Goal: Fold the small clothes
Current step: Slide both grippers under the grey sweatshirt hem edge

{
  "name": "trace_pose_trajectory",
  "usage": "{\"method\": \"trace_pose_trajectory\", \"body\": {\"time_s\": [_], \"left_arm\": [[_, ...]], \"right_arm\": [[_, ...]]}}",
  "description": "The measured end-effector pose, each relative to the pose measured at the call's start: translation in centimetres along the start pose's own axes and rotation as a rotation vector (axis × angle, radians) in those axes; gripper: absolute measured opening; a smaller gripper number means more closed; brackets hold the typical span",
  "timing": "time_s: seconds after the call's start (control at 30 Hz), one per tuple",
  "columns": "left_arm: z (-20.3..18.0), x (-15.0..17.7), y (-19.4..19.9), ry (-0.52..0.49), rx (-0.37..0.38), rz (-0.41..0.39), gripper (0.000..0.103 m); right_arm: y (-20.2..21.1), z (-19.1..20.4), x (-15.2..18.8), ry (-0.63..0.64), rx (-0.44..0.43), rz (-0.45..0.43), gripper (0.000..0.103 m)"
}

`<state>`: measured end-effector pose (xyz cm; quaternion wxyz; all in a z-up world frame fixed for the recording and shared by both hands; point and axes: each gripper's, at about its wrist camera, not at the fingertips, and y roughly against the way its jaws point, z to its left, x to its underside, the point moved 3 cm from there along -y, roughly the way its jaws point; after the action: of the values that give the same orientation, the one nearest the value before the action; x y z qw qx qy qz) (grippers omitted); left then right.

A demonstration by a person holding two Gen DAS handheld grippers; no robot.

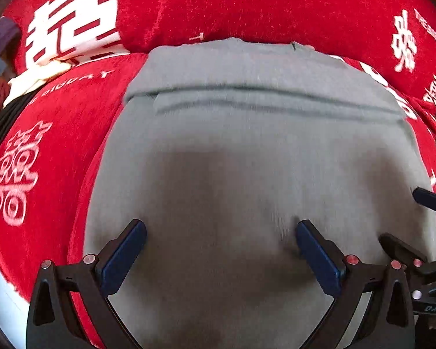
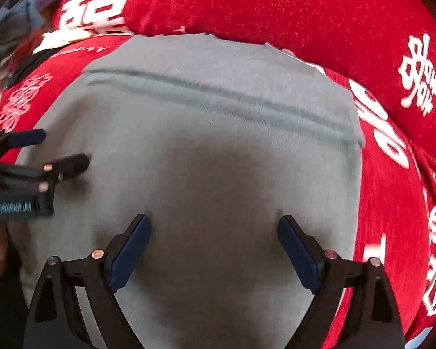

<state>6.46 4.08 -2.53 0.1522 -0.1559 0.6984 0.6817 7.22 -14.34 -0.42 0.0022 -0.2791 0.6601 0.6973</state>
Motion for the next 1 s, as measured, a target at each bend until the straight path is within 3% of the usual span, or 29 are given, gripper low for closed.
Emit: {"method": "trace_pose_trajectory", "body": {"time_s": [0.17,0.33,0.47,0.63,0.77,0.9,1.0], "left_arm": [[0.2,3.9,1.4,0.003,0.015,0.014,0.103],[0.5,5.4,1.8,-0.025,0.015,0.039,0.103],[1.0,6.5,2.1,-0.021,0.019,0.067,0.103],[1.7,7.9,2.2,-0.010,0.029,0.148,0.103],[3.9,9.6,1.6,0.061,0.123,0.295,0.103],[6.4,10.4,1.6,0.179,0.235,0.337,0.103],[7.6,11.3,1.0,0.219,0.205,0.393,0.103]], "right_arm": [[2.1,1.1,5.5,0.078,0.017,0.016,0.095],[3.2,1.4,9.3,0.148,0.048,0.065,0.095],[4.0,0.6,11.1,0.104,0.032,0.133,0.095],[5.0,-1.0,12.5,-0.057,-0.061,0.192,0.096],[4.5,-1.6,14.0,-0.141,-0.160,0.254,0.096],[3.2,-2.2,14.5,-0.203,-0.243,0.297,0.096],[2.9,-2.0,15.1,-0.235,-0.285,0.301,0.095]]}}
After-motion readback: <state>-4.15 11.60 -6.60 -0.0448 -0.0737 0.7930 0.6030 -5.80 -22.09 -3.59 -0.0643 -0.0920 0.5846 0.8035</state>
